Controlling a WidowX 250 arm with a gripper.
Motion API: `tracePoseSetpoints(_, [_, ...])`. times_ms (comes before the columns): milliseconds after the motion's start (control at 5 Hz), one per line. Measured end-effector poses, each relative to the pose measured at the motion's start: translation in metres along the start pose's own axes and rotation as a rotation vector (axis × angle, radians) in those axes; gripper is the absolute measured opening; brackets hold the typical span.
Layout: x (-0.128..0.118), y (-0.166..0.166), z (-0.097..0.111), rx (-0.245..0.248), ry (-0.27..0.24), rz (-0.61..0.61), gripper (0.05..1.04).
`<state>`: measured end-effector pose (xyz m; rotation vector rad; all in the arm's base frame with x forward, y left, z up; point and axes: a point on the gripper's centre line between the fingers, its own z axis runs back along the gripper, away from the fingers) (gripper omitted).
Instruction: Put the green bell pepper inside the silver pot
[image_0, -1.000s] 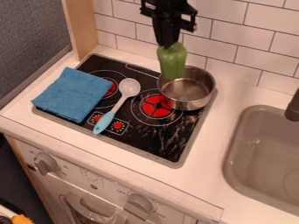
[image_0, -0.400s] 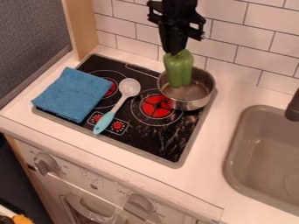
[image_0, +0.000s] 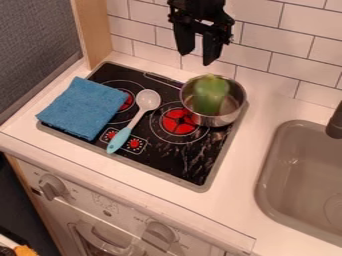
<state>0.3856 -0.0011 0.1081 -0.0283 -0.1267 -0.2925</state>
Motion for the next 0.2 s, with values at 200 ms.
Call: tracePoseSetpoints(200, [-0.0008,-0.0005,0.0000,-0.003,0.005,0.005,1.015])
